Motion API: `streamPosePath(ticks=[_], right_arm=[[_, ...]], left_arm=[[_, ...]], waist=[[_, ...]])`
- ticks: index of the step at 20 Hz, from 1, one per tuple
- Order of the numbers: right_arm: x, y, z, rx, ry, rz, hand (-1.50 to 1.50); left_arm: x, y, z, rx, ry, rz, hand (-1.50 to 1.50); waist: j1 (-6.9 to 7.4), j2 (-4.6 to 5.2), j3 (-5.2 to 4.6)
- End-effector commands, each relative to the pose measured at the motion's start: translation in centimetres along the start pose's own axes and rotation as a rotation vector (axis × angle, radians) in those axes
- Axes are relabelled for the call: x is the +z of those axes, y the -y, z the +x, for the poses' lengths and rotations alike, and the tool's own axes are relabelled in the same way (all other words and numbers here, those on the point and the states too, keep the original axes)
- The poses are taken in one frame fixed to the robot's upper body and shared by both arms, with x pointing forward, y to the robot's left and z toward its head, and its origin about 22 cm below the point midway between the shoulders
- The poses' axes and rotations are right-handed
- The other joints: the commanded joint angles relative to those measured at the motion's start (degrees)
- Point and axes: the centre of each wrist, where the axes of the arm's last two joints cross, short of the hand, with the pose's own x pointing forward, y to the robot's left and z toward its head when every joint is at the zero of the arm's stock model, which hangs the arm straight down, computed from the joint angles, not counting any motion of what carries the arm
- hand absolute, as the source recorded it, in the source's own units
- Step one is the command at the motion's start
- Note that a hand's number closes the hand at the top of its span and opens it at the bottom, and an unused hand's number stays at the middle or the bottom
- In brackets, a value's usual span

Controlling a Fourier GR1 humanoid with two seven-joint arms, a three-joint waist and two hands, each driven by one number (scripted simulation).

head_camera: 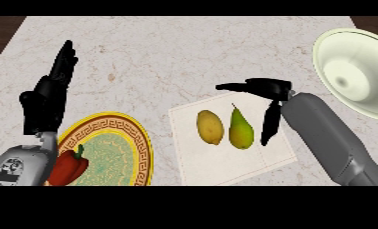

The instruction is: Pick the pear from the placemat and place it in the bowl

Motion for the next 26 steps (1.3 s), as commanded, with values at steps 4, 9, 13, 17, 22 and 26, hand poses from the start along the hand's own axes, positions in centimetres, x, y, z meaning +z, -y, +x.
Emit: streamPosePath(ticks=[4,9,13,17,22,26], right_arm=[[-2.4,-3.0,-0.7,-0.016,0.06,0.05,-1.5],[-4.1,-5.0,0.0,0.08,0.1,0.09,1.5],[-3.1,-3.2,-0.8,0.108,0.123,0.017,1.5],[-4.8,-3.6,0.4,0.082,0.132,0.014,1.5],[-6.8,-5.7,2.9,0.099,-0.03,-0.148,1.5],[-8.7,-7.6,4.2,0.157,-0.326,-0.353,1.5]], left_arm=[[-0.5,0.4,0.5,0.011,-0.014,0.003,0.0],[-0.3,0.3,1.3,-0.002,0.0,0.007,0.0],[-0.3,0.0,-0.6,-0.006,0.005,0.004,0.0],[0.1,0.9,0.1,-0.015,0.008,0.011,0.0],[-0.1,0.6,-0.4,-0.01,-0.008,0.016,0.0],[-0.3,-0.1,0.4,-0.008,-0.032,0.019,0.0]], waist=[[-0.16,-0.05,0.0],[0.0,-0.07,0.03],[0.08,0.08,0.0],[0.05,-0.03,0.0],[-1.3,-0.49,-0.1],[-3.67,-2.0,-0.36]])
